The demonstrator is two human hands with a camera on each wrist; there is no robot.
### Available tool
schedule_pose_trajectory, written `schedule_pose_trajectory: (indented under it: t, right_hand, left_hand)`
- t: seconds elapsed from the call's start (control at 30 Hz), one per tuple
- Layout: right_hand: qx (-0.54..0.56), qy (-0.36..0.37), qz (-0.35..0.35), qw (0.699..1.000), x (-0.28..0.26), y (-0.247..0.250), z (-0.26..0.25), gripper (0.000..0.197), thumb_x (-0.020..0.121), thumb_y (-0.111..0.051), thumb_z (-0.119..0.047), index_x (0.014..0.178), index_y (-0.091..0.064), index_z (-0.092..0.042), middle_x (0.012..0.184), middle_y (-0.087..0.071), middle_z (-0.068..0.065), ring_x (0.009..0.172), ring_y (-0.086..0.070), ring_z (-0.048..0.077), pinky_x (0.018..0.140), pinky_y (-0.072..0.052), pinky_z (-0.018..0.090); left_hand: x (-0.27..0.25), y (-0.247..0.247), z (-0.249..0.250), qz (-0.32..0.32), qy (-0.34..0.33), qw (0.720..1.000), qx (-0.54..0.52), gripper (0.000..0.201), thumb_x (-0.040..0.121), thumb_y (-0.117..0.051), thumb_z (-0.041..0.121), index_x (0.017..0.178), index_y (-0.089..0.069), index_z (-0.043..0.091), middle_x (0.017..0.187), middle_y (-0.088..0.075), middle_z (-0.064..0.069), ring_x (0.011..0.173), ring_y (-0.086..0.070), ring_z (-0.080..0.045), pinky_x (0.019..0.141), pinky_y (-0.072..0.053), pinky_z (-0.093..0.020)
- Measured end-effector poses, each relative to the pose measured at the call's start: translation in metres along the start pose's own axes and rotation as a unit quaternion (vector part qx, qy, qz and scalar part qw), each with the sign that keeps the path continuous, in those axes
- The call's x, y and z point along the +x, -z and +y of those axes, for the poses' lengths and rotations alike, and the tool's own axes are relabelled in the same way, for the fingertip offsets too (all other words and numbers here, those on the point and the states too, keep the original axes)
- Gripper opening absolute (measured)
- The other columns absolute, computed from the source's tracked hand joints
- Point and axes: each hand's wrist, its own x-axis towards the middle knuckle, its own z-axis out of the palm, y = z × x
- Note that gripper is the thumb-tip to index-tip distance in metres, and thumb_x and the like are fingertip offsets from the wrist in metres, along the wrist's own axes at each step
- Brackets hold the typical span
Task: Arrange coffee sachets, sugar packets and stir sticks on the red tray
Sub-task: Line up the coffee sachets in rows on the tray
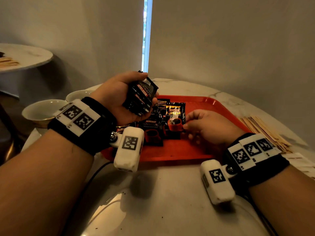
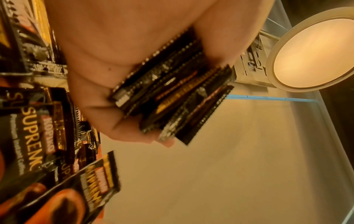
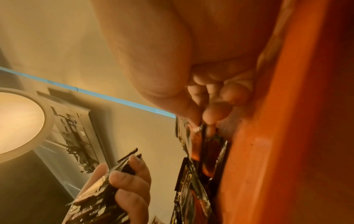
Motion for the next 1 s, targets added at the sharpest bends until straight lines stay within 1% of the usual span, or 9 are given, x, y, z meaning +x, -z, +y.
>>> schedule_pose_trajectory:
  t: [0.07, 0.17, 0.3, 0.4, 0.53, 0.73, 0.83, 0.93, 1.0]
  right_hand:
    - [-0.002, -0.028, -0.017, 0.999, -0.002, 0.0033, -0.0012, 0.013, 0.092, -0.059, 0.004, 0.095, -0.061, -0.009, 0.064, -0.061, 0.008, 0.045, -0.055, 0.011, 0.042, -0.04, 0.024]
    - [-0.014, -0.055, -0.031, 0.998, -0.0056, 0.0062, -0.0052, 0.014, 0.092, -0.057, 0.004, 0.101, -0.062, -0.005, 0.061, -0.059, 0.009, 0.038, -0.049, 0.008, 0.037, -0.035, 0.02]
    - [-0.056, -0.055, -0.04, 0.996, -0.0085, 0.0038, -0.0075, 0.014, 0.09, -0.061, 0.003, 0.101, -0.065, -0.005, 0.056, -0.058, 0.002, 0.04, -0.05, 0.008, 0.038, -0.036, 0.019]
    - [-0.06, -0.06, -0.038, 0.996, -0.0082, 0.0015, -0.0079, 0.015, 0.088, -0.064, 0.002, 0.101, -0.067, -0.004, 0.063, -0.061, 0.006, 0.045, -0.051, 0.012, 0.042, -0.037, 0.022]
    - [-0.073, -0.054, -0.036, 0.995, -0.0096, 0.0016, -0.0078, 0.015, 0.087, -0.069, -0.001, 0.101, -0.069, -0.007, 0.073, -0.067, 0.009, 0.05, -0.055, 0.014, 0.048, -0.04, 0.026]
    - [-0.046, -0.07, -0.031, 0.996, -0.007, 0.0017, -0.0054, 0.014, 0.088, -0.067, -0.001, 0.101, -0.068, -0.006, 0.059, -0.06, 0.007, 0.044, -0.048, 0.014, 0.043, -0.035, 0.024]
    - [-0.041, -0.07, -0.031, 0.996, -0.0068, 0.0017, -0.0053, 0.016, 0.088, -0.067, 0.0, 0.103, -0.067, -0.005, 0.06, -0.061, 0.005, 0.044, -0.048, 0.013, 0.044, -0.035, 0.025]
    - [-0.048, -0.061, -0.028, 0.997, -0.006, 0.0008, -0.0038, 0.019, 0.085, -0.073, -0.003, 0.102, -0.067, -0.008, 0.066, -0.065, 0.005, 0.046, -0.051, 0.011, 0.047, -0.037, 0.027]
    - [-0.071, -0.051, -0.024, 0.996, -0.0062, 0.0002, -0.0028, 0.02, 0.083, -0.077, -0.005, 0.099, -0.068, -0.011, 0.064, -0.066, 0.004, 0.046, -0.052, 0.011, 0.047, -0.039, 0.027]
  left_hand:
    - [0.0009, -0.0004, 0.0005, 0.001, 0.002, 1.0, 0.001, 0.034, 0.093, -0.055, 0.039, 0.102, -0.064, 0.008, 0.092, -0.069, -0.008, 0.069, -0.066, -0.019, 0.07, -0.048, -0.03]
    - [0.0006, -0.0014, 0.0006, -0.002, 0.005, 1.0, 0.002, 0.032, 0.094, -0.055, 0.039, 0.103, -0.064, 0.009, 0.092, -0.07, -0.008, 0.069, -0.066, -0.018, 0.069, -0.049, -0.029]
    - [0.0004, -0.0005, 0.0003, 0.004, 0.004, 1.0, 0.008, 0.033, 0.094, -0.055, 0.039, 0.105, -0.064, 0.009, 0.09, -0.071, -0.008, 0.069, -0.067, -0.018, 0.067, -0.051, -0.03]
    - [0.0006, -0.0003, 0.0, 0.003, 0.004, 1.0, 0.014, 0.033, 0.094, -0.055, 0.039, 0.105, -0.064, 0.009, 0.09, -0.071, -0.008, 0.069, -0.067, -0.018, 0.067, -0.051, -0.03]
    - [0.0004, -0.001, -0.0011, 0.005, -0.001, 1.0, 0.016, 0.03, 0.094, -0.055, 0.038, 0.097, -0.065, 0.009, 0.089, -0.071, -0.008, 0.068, -0.066, -0.019, 0.069, -0.049, -0.031]
    - [-0.0006, -0.0028, -0.0015, -0.001, 0.002, 1.0, 0.017, 0.03, 0.094, -0.054, 0.037, 0.098, -0.064, 0.01, 0.086, -0.07, -0.008, 0.068, -0.065, -0.018, 0.07, -0.048, -0.03]
    - [-0.0009, -0.004, -0.0017, 0.001, -0.003, 1.0, 0.023, 0.03, 0.095, -0.053, 0.038, 0.1, -0.063, 0.01, 0.086, -0.07, -0.008, 0.068, -0.065, -0.018, 0.072, -0.046, -0.031]
    - [-0.0009, -0.004, -0.0017, 0.001, -0.003, 1.0, 0.025, 0.031, 0.095, -0.053, 0.038, 0.102, -0.063, 0.01, 0.086, -0.07, -0.008, 0.069, -0.065, -0.018, 0.072, -0.046, -0.031]
    - [-0.0009, -0.0038, -0.0015, 0.002, -0.003, 1.0, 0.026, 0.03, 0.095, -0.053, 0.038, 0.102, -0.062, 0.011, 0.085, -0.07, -0.007, 0.068, -0.065, -0.018, 0.072, -0.046, -0.03]
